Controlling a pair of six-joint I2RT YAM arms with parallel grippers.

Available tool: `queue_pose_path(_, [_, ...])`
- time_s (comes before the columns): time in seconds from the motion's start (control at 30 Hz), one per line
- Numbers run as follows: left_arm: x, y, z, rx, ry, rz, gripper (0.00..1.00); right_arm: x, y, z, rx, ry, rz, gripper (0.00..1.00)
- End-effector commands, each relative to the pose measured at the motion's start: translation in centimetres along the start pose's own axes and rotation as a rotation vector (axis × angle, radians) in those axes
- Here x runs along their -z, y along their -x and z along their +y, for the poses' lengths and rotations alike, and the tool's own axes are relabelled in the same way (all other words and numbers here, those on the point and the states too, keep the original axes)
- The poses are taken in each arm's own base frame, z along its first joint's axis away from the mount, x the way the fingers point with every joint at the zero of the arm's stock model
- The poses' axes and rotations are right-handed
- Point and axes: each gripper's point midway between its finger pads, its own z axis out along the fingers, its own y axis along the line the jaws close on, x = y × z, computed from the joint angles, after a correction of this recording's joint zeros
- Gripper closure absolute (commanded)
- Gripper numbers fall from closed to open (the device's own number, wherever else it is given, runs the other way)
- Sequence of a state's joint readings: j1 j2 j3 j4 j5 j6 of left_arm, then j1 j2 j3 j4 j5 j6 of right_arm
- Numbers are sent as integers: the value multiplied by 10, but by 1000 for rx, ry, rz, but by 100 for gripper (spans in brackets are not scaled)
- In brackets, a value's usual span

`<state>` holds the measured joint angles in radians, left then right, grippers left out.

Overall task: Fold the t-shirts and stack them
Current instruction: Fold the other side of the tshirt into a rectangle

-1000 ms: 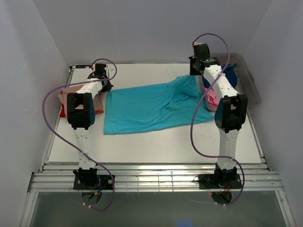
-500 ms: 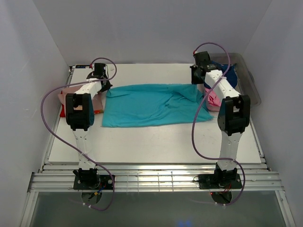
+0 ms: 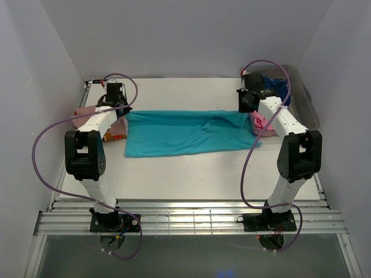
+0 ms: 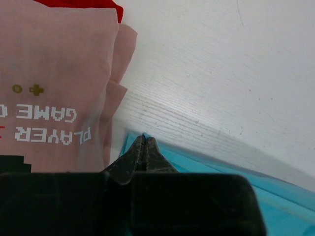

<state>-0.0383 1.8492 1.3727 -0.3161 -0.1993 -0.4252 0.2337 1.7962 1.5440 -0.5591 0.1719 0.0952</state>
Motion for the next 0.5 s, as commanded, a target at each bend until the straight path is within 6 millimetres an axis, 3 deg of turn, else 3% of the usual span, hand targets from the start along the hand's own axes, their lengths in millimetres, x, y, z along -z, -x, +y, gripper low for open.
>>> queue_pose_path(0.0, [15, 2, 4, 2, -15, -27, 100, 12, -6, -2, 12, -12, 1, 92])
queue_pose_path(0.07, [22, -1, 3, -1, -33, -24, 100, 16, -10, -2, 14, -17, -1, 92])
queue_pose_path(0.37, [42, -59, 21, -40, -14, 70, 100, 25, -48, -10, 12, -83, 70, 92])
queue_pose_path(0.47, [50, -68, 23, -54, -11, 81, 85, 30, -61, -18, 8, -122, 94, 92])
